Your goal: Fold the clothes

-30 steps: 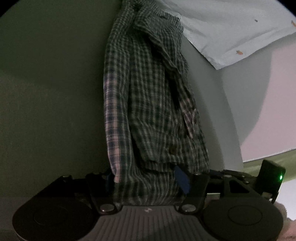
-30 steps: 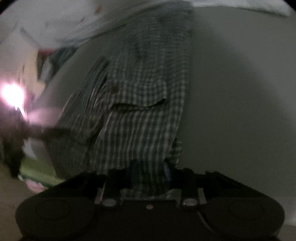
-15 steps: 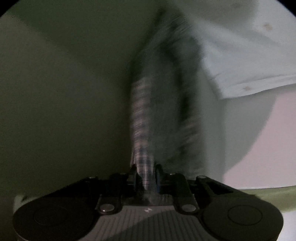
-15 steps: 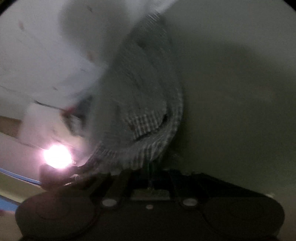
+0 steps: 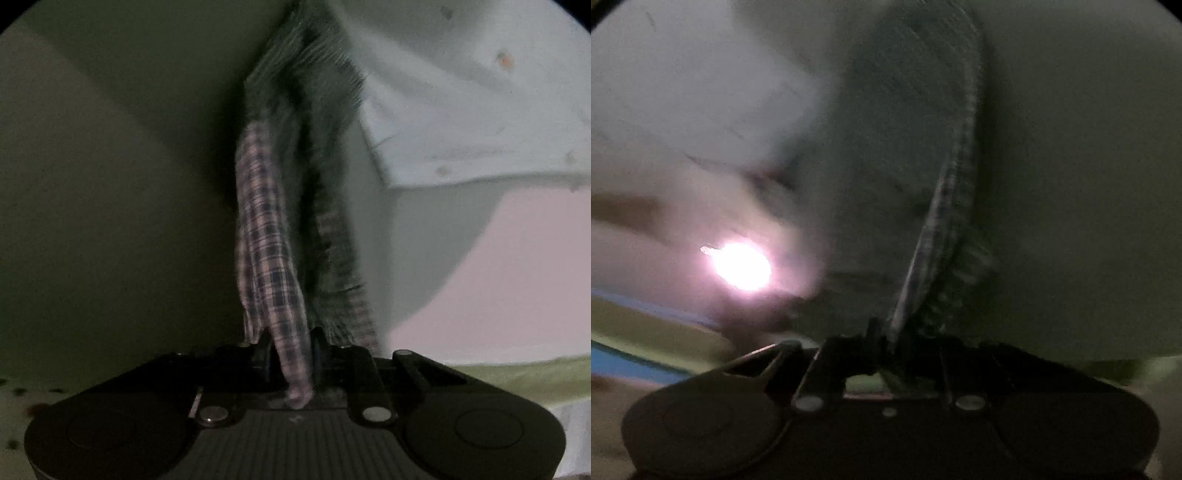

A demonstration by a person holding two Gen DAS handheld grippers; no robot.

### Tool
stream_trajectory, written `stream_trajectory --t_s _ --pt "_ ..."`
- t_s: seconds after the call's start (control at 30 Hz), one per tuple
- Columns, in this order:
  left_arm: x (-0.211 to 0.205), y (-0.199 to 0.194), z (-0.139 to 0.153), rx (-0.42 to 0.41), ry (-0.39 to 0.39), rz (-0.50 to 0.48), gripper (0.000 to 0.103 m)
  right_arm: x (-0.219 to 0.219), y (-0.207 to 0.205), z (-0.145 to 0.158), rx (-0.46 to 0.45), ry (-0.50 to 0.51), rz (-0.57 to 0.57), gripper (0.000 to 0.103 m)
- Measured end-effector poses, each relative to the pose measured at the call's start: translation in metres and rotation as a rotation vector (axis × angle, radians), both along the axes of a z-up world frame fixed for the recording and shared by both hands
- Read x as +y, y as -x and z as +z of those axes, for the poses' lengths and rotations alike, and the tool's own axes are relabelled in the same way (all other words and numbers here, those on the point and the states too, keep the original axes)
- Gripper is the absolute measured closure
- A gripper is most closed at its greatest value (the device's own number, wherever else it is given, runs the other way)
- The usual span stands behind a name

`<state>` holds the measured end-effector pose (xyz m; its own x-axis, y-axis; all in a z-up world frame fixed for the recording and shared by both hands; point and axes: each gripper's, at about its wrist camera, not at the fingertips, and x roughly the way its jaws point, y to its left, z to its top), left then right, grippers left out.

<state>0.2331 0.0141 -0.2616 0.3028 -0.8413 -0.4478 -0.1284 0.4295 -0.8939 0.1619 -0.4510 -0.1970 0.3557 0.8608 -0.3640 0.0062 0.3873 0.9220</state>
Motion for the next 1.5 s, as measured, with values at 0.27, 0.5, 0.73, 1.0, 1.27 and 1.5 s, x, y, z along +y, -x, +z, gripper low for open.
stream_trajectory --t_s 0.27,0.5,0.73,1.0,1.27,1.5 --pt "-0.008 0.007 -0.036 0.228 -0.235 -0.178 0.059 -0.01 -0.002 -0.025 0.176 0.363 0.133 0.085" --pt "-0.005 0.003 -0.009 0.134 -0.361 -0.218 0.025 -0.013 -0.011 0.007 0.101 0.444 0.066 0.04" --pt "0.003 -0.014 0.005 0.031 -0.429 -0.225 0.013 -0.004 -0.009 -0.015 0.122 0.466 0.084 0.035" --pt "-0.001 -0.015 0.005 0.032 -0.377 -0.351 0.015 0.006 -0.002 -0.044 0.169 0.32 0.066 0.043" --pt "-0.016 -0.018 -0.015 0.078 -0.379 -0.426 0.016 0.023 -0.006 -0.061 0.219 0.315 0.138 0.043" --pt "-0.024 -0.013 -0.032 0.143 -0.339 -0.42 0.038 0.041 -0.009 -0.063 0.2 0.328 0.167 0.059"
